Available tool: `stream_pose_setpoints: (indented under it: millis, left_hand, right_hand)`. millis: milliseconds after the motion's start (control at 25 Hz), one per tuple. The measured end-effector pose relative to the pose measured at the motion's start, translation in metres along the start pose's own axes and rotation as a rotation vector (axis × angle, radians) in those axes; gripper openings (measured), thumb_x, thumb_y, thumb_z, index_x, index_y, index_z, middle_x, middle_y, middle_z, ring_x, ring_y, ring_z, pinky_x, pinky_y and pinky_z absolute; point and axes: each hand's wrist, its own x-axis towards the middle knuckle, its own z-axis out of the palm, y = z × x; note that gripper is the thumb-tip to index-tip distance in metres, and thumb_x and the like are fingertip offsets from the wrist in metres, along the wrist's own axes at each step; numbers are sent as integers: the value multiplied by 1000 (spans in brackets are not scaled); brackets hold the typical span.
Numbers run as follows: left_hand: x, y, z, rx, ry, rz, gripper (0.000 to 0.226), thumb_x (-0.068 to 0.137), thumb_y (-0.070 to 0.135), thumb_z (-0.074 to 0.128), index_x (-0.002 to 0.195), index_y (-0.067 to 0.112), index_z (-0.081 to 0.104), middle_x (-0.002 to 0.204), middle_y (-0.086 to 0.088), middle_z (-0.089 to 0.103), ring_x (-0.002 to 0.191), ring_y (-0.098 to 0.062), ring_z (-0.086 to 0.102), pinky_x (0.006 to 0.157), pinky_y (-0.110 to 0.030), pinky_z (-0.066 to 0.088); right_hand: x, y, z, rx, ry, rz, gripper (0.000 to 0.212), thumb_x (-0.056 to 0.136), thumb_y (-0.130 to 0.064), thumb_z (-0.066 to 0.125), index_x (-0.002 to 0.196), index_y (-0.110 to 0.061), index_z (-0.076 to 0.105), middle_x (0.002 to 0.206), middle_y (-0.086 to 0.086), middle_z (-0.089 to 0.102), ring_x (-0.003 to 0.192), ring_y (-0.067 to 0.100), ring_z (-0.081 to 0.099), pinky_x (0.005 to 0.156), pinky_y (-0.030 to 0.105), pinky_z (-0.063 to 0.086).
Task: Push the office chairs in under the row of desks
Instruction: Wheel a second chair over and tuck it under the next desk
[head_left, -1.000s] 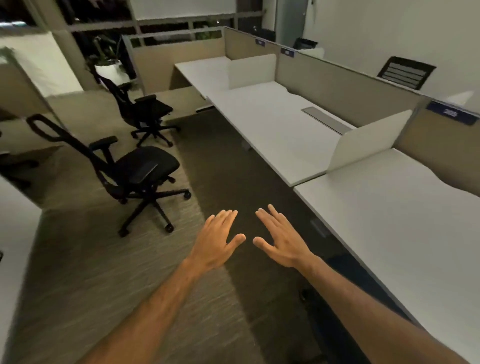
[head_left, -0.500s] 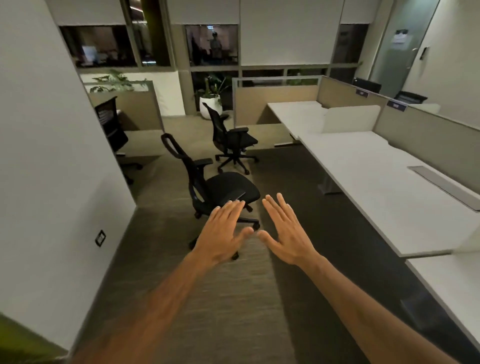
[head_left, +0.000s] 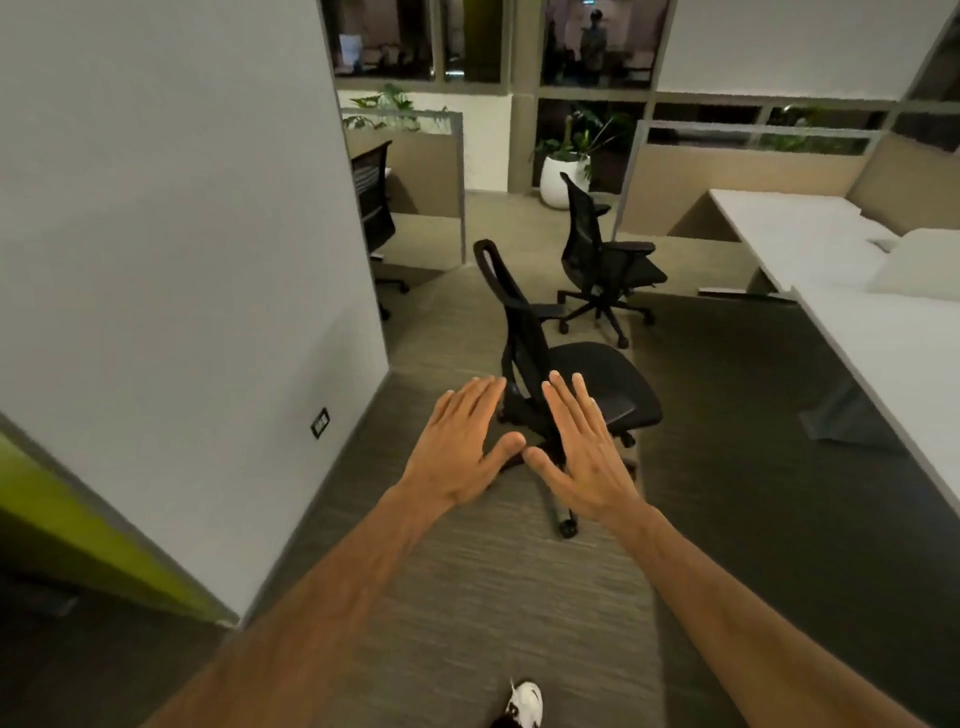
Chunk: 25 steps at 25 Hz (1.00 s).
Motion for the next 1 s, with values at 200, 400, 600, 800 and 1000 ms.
stream_pose_setpoints:
  millis: [200, 400, 600, 800, 1000]
  left_hand:
    - [73, -72, -13, 40, 24, -76, 89, 96, 78, 12, 163, 20, 14, 170, -2, 17, 156, -14, 6, 128, -42, 5]
    - [160, -134, -19, 38, 60, -127, 94, 93, 82, 6, 163, 19, 14, 170, -4, 17, 156, -16, 8, 127, -45, 8]
    - [231, -203, -13, 1, 63, -148, 86, 97, 78, 9, 163, 22, 12, 170, -2, 16, 156, -13, 5, 128, -41, 4]
    - [316, -299, 2, -31, 15, -89, 83, 99, 76, 11, 163, 23, 13, 170, 0, 16, 156, -11, 6, 127, -37, 0]
    - [422, -379, 12, -73, -70, 50, 81, 100, 74, 13, 163, 23, 13, 170, 1, 15, 155, -8, 4, 128, -40, 3]
  right_hand:
    - [122, 25, 35, 57, -5, -42, 87, 101, -68, 38, 164, -19, 2, 172, -4, -9, 156, 17, -18, 127, 50, 0]
    - [235, 60, 53, 61, -4, -82, 88, 100, -67, 37, 164, -16, 3, 172, -1, -8, 156, 17, -17, 127, 49, -2]
    - [319, 90, 85, 80, -31, -67, 85, 101, -67, 30, 163, -17, 2, 172, -1, -8, 156, 15, -18, 127, 47, -3]
    - [413, 129, 135, 55, -18, 17, 80, 103, -63, 28, 164, -18, 2, 172, -3, -9, 156, 14, -18, 127, 46, -3]
    - [493, 157, 175, 42, 23, 155, 78, 104, -61, 29, 164, -19, 2, 172, -4, -10, 156, 14, -18, 127, 48, -3]
